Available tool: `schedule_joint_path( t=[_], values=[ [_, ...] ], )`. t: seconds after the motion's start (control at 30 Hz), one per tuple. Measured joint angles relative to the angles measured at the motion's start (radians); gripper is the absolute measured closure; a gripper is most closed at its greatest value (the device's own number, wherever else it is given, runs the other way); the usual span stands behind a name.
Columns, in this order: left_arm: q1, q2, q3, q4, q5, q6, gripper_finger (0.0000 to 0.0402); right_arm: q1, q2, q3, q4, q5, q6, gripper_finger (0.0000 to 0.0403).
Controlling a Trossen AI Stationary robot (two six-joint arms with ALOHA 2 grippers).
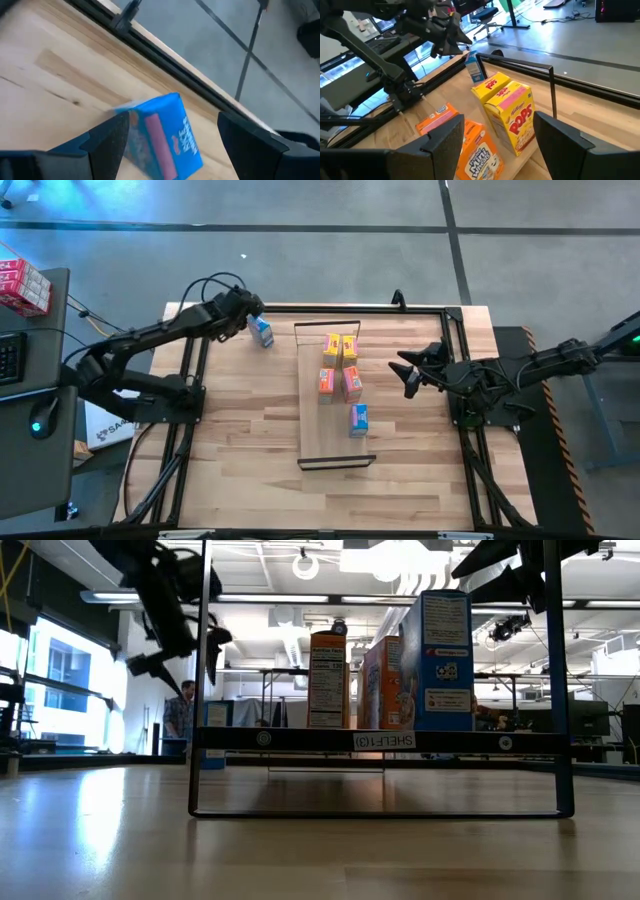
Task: Stack cereal on shelf
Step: Stack the blue cereal box on the shelf aligned with the other blue cereal box
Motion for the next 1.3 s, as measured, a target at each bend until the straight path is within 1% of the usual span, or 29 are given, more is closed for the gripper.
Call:
schedule_joint_path(
  t=[0.17, 0.37, 0.57, 0.7, 0.77, 0.87, 1.07, 1.2, 1.3],
  values=[
    [0.030, 0.062, 0.000, 0.049, 0.079, -0.032, 0.0106, 0.000, 0.000, 0.000, -0.002, -0.009, -0.003, 0.0167],
    [0.041, 0.145, 0.000, 0.063, 0.139, -0.077, 0.0106, 0.000, 0.000, 0.000, -0.022, -0.009, -0.003, 0.0167],
    [0.041, 0.202, 0.000, 0.069, 0.175, -0.117, 0.0106, 0.000, 0.000, 0.000, -0.026, -0.001, -0.003, 0.0167],
    [0.041, 0.215, 0.000, 0.067, 0.190, -0.131, 0.0107, 0.000, 0.001, 0.000, -0.031, 0.001, -0.003, 0.0167],
    [0.041, 0.215, 0.000, 0.067, 0.190, -0.133, 0.0114, 0.000, 0.000, 0.001, -0.042, 0.001, -0.003, 0.0167],
    [0.041, 0.213, 0.000, 0.067, 0.190, -0.132, 0.0144, 0.000, 0.001, 0.001, -0.059, 0.001, -0.002, 0.0167],
    [0.050, 0.187, 0.000, 0.065, 0.193, -0.087, 0.0239, 0.000, 0.001, 0.001, -0.071, 0.002, 0.004, 0.0167],
    [0.071, 0.131, 0.000, 0.050, 0.217, 0.068, 0.0291, 0.000, 0.001, 0.001, -0.071, 0.002, 0.004, 0.0167],
    [0.085, 0.057, 0.000, -0.019, 0.240, 0.174, 0.0311, 0.000, 0.001, 0.001, -0.071, 0.002, 0.004, 0.0167]
  ],
)
